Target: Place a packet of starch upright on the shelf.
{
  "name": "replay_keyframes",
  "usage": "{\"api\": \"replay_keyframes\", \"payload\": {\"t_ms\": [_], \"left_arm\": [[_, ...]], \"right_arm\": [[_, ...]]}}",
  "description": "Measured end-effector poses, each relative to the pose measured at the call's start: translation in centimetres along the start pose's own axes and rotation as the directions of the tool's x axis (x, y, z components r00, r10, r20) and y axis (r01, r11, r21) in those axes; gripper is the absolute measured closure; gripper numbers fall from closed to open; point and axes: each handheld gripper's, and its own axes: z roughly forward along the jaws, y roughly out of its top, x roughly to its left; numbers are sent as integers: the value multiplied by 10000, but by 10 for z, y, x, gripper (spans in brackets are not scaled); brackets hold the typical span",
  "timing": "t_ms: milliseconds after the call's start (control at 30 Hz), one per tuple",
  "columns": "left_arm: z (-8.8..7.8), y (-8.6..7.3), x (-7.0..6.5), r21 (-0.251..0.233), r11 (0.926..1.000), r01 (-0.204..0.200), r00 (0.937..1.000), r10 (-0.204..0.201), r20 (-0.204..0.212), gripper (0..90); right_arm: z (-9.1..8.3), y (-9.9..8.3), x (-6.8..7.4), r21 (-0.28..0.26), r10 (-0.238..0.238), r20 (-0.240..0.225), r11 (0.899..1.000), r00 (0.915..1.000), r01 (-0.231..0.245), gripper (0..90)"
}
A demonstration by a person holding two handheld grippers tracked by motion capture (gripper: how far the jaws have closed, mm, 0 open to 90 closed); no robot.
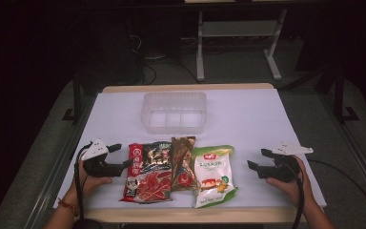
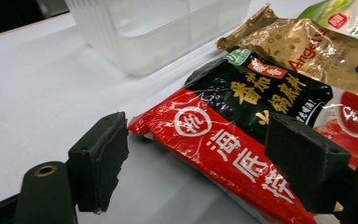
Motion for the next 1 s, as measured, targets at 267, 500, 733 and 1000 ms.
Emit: {"api": "replay_keyframes", "payload": {"t_ms": [267, 500, 733, 1000], "left_arm": [[-5, -2, -12, 109, 9993, -367, 9993, 366, 122, 223], [-5, -1, -24, 215, 9978, -625, 9977, 619, 294, 229], [-4, -2, -30, 366, 9965, -746, 9967, 733, 335, 228], [-5, -2, -31, 378, 9962, -788, 9964, 776, 334, 228]], "right_arm": [[5, 8, 9, 214, 5, -720, 9998, 9974, 11, 199], [8, 17, 25, 296, 231, -1800, 9994, 9834, -180, 182], [23, 26, 44, 635, 85, -2495, 9980, 9683, 76, 179], [43, 29, 57, 1428, 58, -2585, 9892, 9660, 323, 177]]}}
